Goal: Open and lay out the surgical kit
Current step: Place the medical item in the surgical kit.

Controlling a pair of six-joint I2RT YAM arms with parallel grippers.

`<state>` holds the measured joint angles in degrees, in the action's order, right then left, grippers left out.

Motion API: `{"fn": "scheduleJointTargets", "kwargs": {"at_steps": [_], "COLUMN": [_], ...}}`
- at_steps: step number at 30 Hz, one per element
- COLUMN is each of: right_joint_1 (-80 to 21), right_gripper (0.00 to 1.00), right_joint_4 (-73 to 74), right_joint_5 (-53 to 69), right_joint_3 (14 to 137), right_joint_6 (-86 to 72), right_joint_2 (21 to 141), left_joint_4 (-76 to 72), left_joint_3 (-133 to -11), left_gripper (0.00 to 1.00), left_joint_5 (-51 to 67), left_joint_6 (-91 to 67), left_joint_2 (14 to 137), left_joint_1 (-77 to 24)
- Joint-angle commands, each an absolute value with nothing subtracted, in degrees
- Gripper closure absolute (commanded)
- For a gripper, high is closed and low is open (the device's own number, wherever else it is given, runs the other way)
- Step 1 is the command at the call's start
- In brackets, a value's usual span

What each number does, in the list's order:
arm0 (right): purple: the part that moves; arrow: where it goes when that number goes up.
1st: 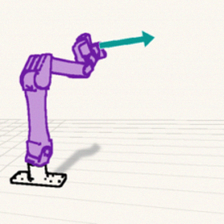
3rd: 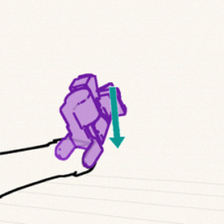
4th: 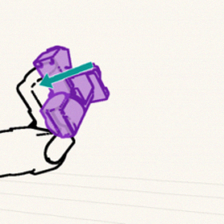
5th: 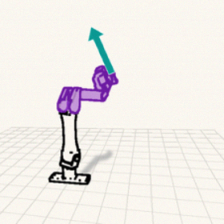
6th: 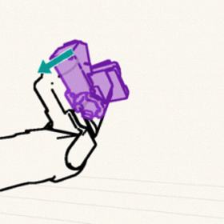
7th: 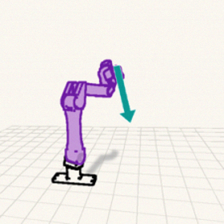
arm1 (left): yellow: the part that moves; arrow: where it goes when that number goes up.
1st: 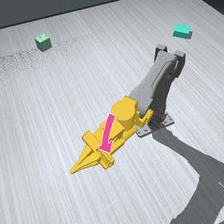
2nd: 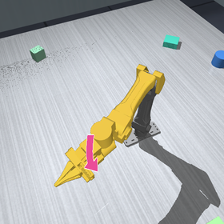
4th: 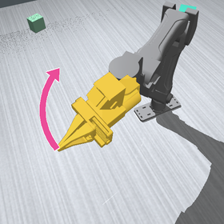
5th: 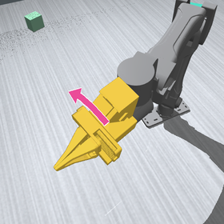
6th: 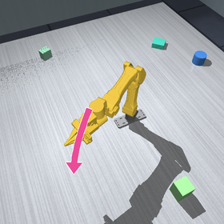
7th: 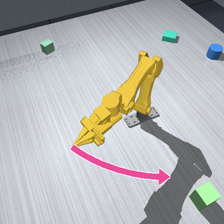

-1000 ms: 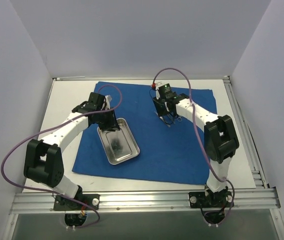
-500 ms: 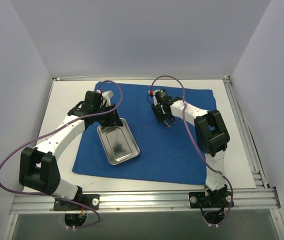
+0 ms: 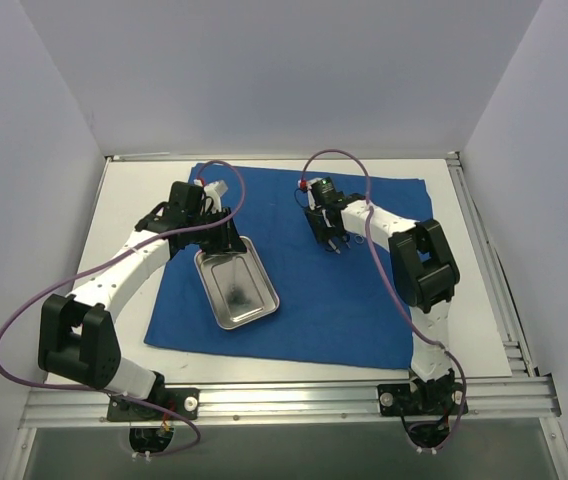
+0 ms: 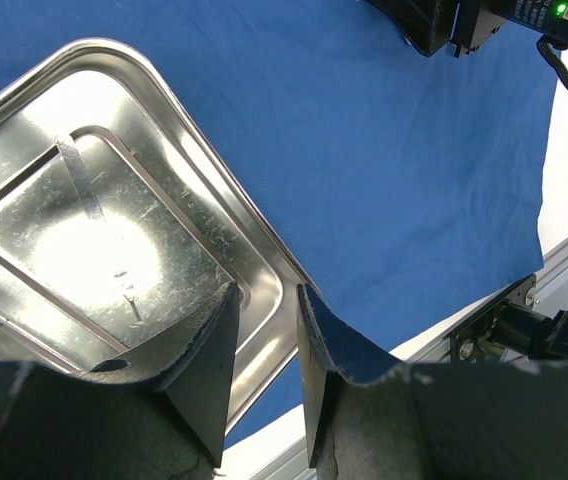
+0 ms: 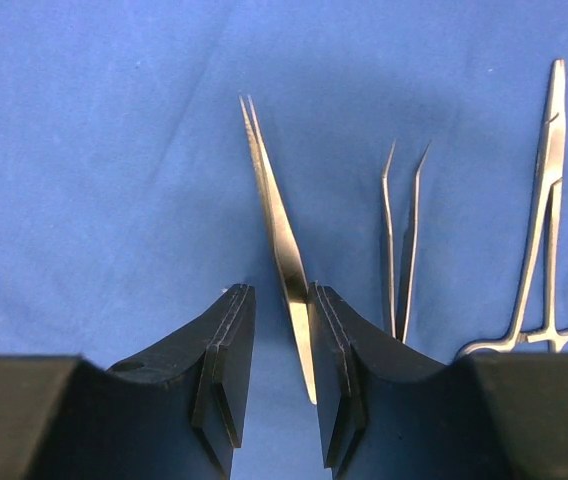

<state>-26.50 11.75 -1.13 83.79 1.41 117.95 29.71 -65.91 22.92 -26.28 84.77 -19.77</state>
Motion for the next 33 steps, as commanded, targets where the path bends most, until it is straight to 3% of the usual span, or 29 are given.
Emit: {"fn": "scheduleJointTargets", "kwargs": {"at_steps": [1, 9, 18, 27, 33], "right_joint_1": [-25.84, -24.87, -23.91, -22.50, -21.10], "right_gripper": [0.71, 0.73, 1.00, 1.00, 1.00], "right_joint_4": [12.22, 12.75, 12.04, 8.97, 7.65], "right_joint_5": [-2.99, -1.41, 4.74, 20.29, 25.23], "right_joint_3": [84.64, 85.43, 85.34, 80.51, 76.64], "right_joint_6": [1.85, 1.85, 1.93, -2.80, -4.48], "right_joint_2": [116.54, 118.83, 118.66, 106.10, 101.17], "left_joint_4": [27.25, 27.25, 26.37, 22.59, 18.90], "left_joint_3": [-67.15, -67.50, -68.81, -70.58, -68.47], "left_gripper": [0.62, 0.62, 0.59, 0.48, 0.47], "left_joint_5": [24.17, 24.70, 29.17, 32.69, 34.80], "left_joint_6": [-25.23, -25.22, -24.52, -24.43, -27.07], "left_joint_2": [84.29, 84.99, 86.83, 86.31, 86.04], "left_joint_1": [-19.60, -19.51, -19.07, -18.46, -18.37]}}
